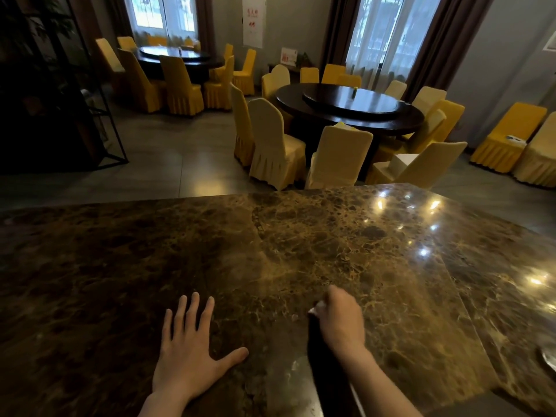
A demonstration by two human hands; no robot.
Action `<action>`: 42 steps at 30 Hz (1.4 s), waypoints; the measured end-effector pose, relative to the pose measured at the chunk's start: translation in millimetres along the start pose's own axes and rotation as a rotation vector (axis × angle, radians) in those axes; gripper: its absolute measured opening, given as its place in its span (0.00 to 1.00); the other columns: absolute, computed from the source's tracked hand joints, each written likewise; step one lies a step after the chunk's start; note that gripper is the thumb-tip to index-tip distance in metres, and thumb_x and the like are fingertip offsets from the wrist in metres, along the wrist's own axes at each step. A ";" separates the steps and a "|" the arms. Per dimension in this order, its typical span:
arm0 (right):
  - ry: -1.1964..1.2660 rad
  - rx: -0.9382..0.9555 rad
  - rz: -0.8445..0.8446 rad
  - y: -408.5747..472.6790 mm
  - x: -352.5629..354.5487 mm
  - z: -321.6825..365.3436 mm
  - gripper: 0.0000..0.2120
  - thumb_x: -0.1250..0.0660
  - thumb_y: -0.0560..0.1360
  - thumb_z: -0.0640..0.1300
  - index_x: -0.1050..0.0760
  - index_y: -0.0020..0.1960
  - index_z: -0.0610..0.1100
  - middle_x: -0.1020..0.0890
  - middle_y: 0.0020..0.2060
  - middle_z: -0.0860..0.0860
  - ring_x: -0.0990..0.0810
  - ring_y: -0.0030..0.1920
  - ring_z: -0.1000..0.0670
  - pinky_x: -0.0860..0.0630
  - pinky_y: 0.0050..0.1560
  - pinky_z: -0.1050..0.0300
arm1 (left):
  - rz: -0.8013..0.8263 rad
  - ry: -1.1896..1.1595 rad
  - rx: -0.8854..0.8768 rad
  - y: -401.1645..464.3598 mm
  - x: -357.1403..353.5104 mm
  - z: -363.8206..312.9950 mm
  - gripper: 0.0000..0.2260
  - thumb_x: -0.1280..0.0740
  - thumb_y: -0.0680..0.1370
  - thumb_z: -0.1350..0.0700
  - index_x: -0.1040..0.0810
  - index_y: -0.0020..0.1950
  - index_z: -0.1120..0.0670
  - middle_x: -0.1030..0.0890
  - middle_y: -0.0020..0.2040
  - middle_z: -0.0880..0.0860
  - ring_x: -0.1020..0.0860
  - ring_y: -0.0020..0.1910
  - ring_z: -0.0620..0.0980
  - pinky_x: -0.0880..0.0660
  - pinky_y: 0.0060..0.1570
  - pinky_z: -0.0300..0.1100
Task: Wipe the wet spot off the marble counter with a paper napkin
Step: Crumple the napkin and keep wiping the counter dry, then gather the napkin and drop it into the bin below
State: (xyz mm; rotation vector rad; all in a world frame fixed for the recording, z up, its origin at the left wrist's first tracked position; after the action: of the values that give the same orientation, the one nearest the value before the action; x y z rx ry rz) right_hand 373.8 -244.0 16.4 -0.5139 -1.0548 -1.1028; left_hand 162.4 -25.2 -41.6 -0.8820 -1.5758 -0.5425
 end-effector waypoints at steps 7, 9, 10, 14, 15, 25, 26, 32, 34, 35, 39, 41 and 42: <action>0.069 0.171 0.048 -14.0 -28.8 59.2 0.08 0.33 0.76 0.37 0.18 0.46 0.48 0.23 0.46 0.54 0.28 0.48 0.54 0.32 0.47 0.63 | -0.006 -0.009 0.002 1.2 0.3 1.2 0.60 0.58 0.59 0.11 0.65 0.81 0.46 0.68 0.82 0.50 0.72 0.78 0.52 0.69 0.78 0.57; 0.094 0.413 0.185 -51.5 -52.2 112.7 0.06 0.32 0.77 0.40 0.18 0.50 0.48 0.24 0.50 0.54 0.29 0.50 0.55 0.28 0.49 0.62 | -0.003 0.001 -0.010 1.8 0.2 2.4 0.61 0.63 0.57 0.12 0.65 0.81 0.46 0.67 0.82 0.51 0.71 0.78 0.52 0.68 0.78 0.57; 0.089 0.518 0.248 -67.1 -59.9 129.9 0.06 0.33 0.77 0.40 0.19 0.51 0.47 0.23 0.49 0.53 0.29 0.50 0.54 0.26 0.48 0.60 | -0.005 0.005 -0.012 2.5 -0.2 2.6 0.61 0.66 0.55 0.12 0.64 0.81 0.46 0.65 0.82 0.52 0.71 0.79 0.52 0.66 0.79 0.58; 0.097 0.557 0.233 -53.8 -49.2 117.6 0.07 0.35 0.77 0.39 0.20 0.51 0.47 0.21 0.47 0.53 0.29 0.49 0.53 0.28 0.45 0.59 | 0.017 -0.012 -0.012 1.1 0.4 2.4 0.60 0.61 0.58 0.12 0.66 0.81 0.46 0.68 0.81 0.51 0.72 0.78 0.52 0.69 0.79 0.57; 0.103 0.493 0.177 -41.6 -41.7 100.6 0.07 0.35 0.77 0.39 0.20 0.49 0.48 0.21 0.46 0.54 0.28 0.48 0.53 0.28 0.46 0.60 | 0.024 -0.012 -0.010 0.8 0.3 2.3 0.59 0.58 0.60 0.12 0.66 0.81 0.46 0.69 0.81 0.50 0.73 0.78 0.51 0.69 0.78 0.57; 0.007 0.026 -0.043 8.8 4.9 -13.4 0.07 0.28 0.72 0.33 0.15 0.44 0.44 0.22 0.39 0.51 0.23 0.40 0.49 0.23 0.41 0.52 | 0.001 -0.023 0.001 0.0 2.0 1.7 0.59 0.57 0.60 0.12 0.65 0.81 0.45 0.68 0.82 0.50 0.72 0.78 0.51 0.67 0.79 0.58; 0.016 0.079 -0.031 0.7 3.5 -2.0 0.06 0.28 0.72 0.34 0.15 0.42 0.44 0.23 0.37 0.52 0.23 0.39 0.50 0.25 0.40 0.54 | 0.000 -0.018 0.001 0.0 2.3 1.6 0.59 0.57 0.60 0.12 0.65 0.81 0.45 0.68 0.82 0.50 0.72 0.78 0.52 0.67 0.79 0.58; 0.117 0.262 0.162 -51.0 -10.7 28.4 0.09 0.29 0.70 0.36 0.16 0.42 0.50 0.22 0.37 0.56 0.24 0.40 0.53 0.26 0.38 0.55 | -0.022 -0.037 -0.013 0.7 1.6 1.9 0.59 0.56 0.60 0.12 0.63 0.82 0.45 0.65 0.82 0.50 0.70 0.79 0.52 0.65 0.80 0.59; 0.154 0.223 0.196 -53.3 -7.2 23.0 0.10 0.28 0.69 0.37 0.16 0.39 0.52 0.21 0.36 0.56 0.22 0.39 0.54 0.24 0.39 0.55 | -0.040 -0.035 -0.018 0.0 2.0 1.8 0.59 0.56 0.61 0.12 0.61 0.82 0.46 0.63 0.83 0.51 0.69 0.80 0.52 0.65 0.80 0.58; 0.164 0.211 0.216 -53.7 -4.6 21.5 0.11 0.29 0.67 0.36 0.16 0.36 0.53 0.21 0.35 0.56 0.22 0.38 0.55 0.24 0.39 0.56 | -0.037 -0.028 -0.017 -0.6 1.1 1.2 0.59 0.56 0.61 0.12 0.61 0.82 0.46 0.63 0.83 0.51 0.68 0.80 0.52 0.65 0.80 0.58; 0.190 0.215 0.239 -56.5 4.9 13.2 0.13 0.32 0.64 0.34 0.19 0.32 0.53 0.20 0.31 0.57 0.22 0.38 0.56 0.24 0.40 0.57 | 0.001 -0.025 -0.008 -1.0 3.0 0.1 0.59 0.55 0.61 0.12 0.63 0.82 0.46 0.64 0.83 0.52 0.68 0.80 0.53 0.65 0.80 0.58; 0.214 0.191 0.234 -61.0 9.8 4.7 0.14 0.30 0.68 0.36 0.20 0.33 0.55 0.20 0.34 0.58 0.21 0.39 0.58 0.22 0.42 0.59 | 0.029 -0.015 -0.003 -2.0 8.5 -3.6 0.57 0.51 0.63 0.14 0.60 0.83 0.46 0.61 0.84 0.52 0.64 0.81 0.53 0.63 0.80 0.57; 0.232 0.176 0.232 -65.4 12.7 0.4 0.12 0.28 0.70 0.38 0.19 0.36 0.56 0.20 0.37 0.58 0.21 0.40 0.58 0.22 0.42 0.61 | 0.035 -0.013 -0.011 -4.4 11.1 -8.0 0.55 0.49 0.65 0.15 0.57 0.83 0.45 0.57 0.84 0.52 0.61 0.82 0.53 0.61 0.81 0.56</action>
State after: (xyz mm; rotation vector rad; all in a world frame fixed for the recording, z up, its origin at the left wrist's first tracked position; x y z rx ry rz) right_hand 315.5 -276.3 18.1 -0.3476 -0.8558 -0.8335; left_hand 163.6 -31.3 -28.6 -0.9212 -1.5675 -0.5214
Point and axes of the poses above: each hand's wrist, its own y-axis towards the middle knuckle, its own x-axis out of the back of the hand, z = x × y, the point moved 8 cm from there along y, towards the middle knuckle
